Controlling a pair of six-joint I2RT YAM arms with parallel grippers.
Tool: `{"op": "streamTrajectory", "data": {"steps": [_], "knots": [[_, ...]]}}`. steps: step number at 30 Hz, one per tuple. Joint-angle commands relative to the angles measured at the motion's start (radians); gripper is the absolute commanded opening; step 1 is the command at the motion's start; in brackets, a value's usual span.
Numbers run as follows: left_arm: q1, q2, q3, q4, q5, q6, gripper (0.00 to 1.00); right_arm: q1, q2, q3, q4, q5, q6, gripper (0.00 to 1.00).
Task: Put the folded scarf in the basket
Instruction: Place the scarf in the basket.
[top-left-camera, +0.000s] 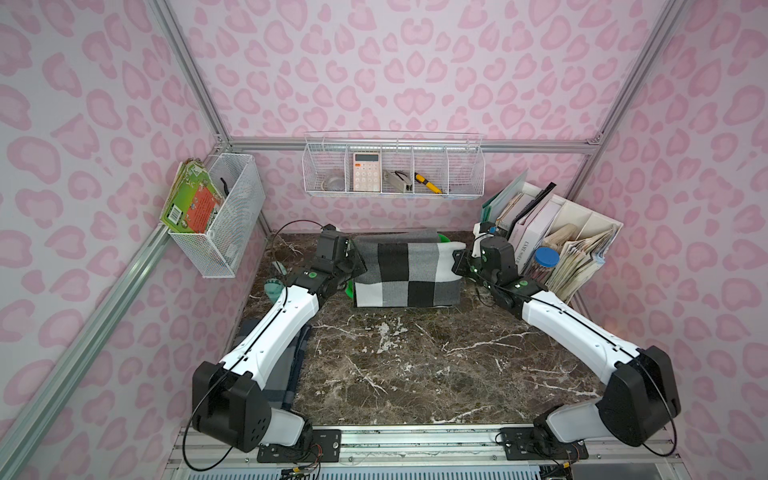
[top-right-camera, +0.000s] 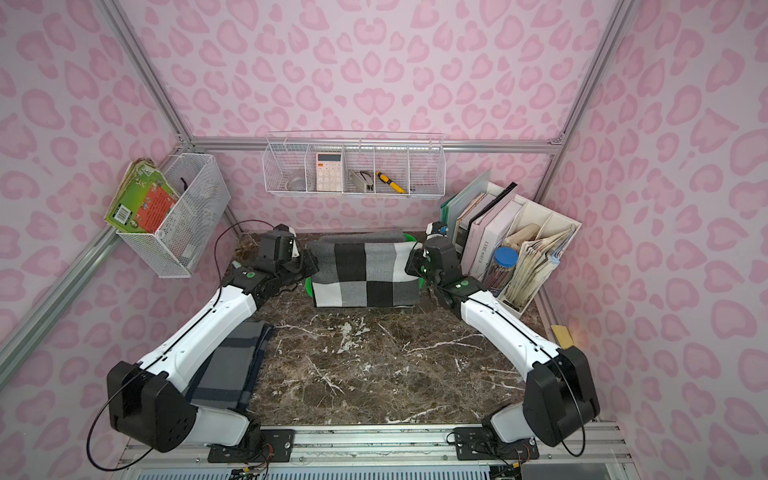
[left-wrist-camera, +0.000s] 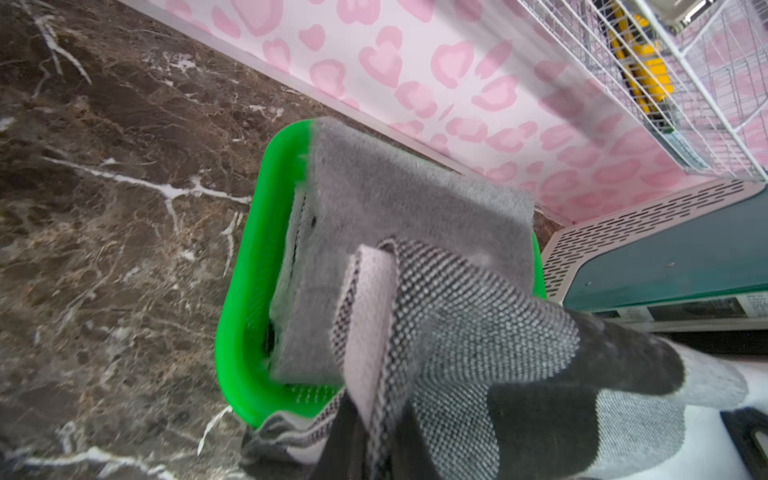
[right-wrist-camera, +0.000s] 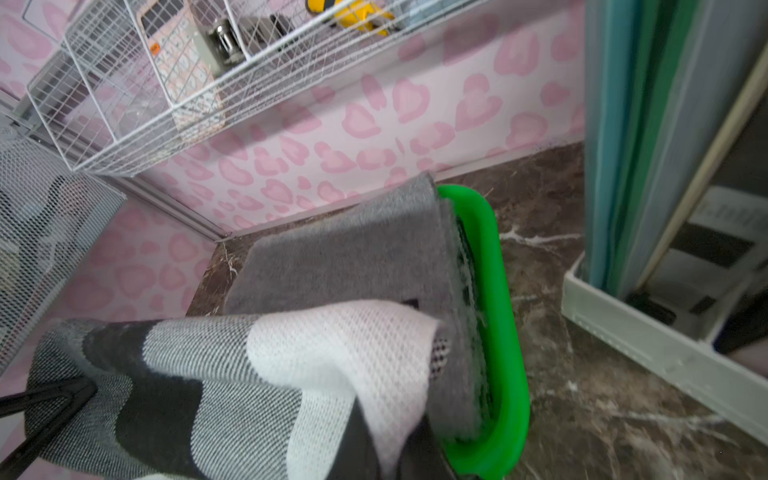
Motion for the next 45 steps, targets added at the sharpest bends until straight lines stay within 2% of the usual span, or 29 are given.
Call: {"op": "streamTrajectory", "data": {"steps": [1,10,19,24,25,26,27,28,29,31,33,38,40,45], "knots": [[0.031,0.074,0.076,0.046,-0.029,0.039,0.00,-0.035,0.079,0.083,0.044,-0.020,-0.062,0.00],[0.086,0.233,0.198,0.125,-0.035,0.086,0.00,-0.050,0.337,0.352,0.007,-0.034,-0.147,0.00],[0.116,0.341,0.285,0.129,0.036,0.091,0.00,-0.056,0.472,0.499,-0.028,0.008,-0.193,0.00],[0.125,0.357,0.296,0.136,0.081,0.094,0.00,-0.056,0.513,0.554,-0.049,-0.016,-0.203,0.00],[0.132,0.358,0.302,0.131,0.101,0.092,0.00,-0.056,0.519,0.566,-0.055,-0.031,-0.210,0.07],[0.137,0.358,0.308,0.123,0.126,0.087,0.04,-0.056,0.521,0.574,-0.065,-0.041,-0.211,0.19],[0.140,0.358,0.314,0.110,0.151,0.082,0.22,-0.054,0.518,0.579,-0.074,-0.050,-0.213,0.33],[0.141,0.352,0.319,0.095,0.170,0.078,0.43,-0.052,0.512,0.579,-0.083,-0.057,-0.215,0.43],[0.141,0.346,0.319,0.084,0.179,0.074,0.53,-0.049,0.505,0.578,-0.092,-0.060,-0.218,0.52],[0.140,0.315,0.307,0.080,0.239,0.071,0.62,-0.037,0.479,0.567,-0.117,-0.042,-0.225,0.65],[0.141,0.279,0.282,0.091,0.299,0.059,0.65,-0.024,0.434,0.531,-0.136,-0.023,-0.225,0.72],[0.142,0.173,0.209,0.043,0.355,0.024,0.66,-0.002,0.264,0.339,-0.115,0.005,-0.181,0.75],[0.141,0.119,0.165,0.008,0.387,0.025,0.63,0.004,0.175,0.232,-0.101,-0.004,-0.153,0.75],[0.136,-0.035,0.029,-0.126,0.373,0.024,0.61,0.006,-0.065,-0.089,-0.030,0.008,-0.092,0.77]]}}
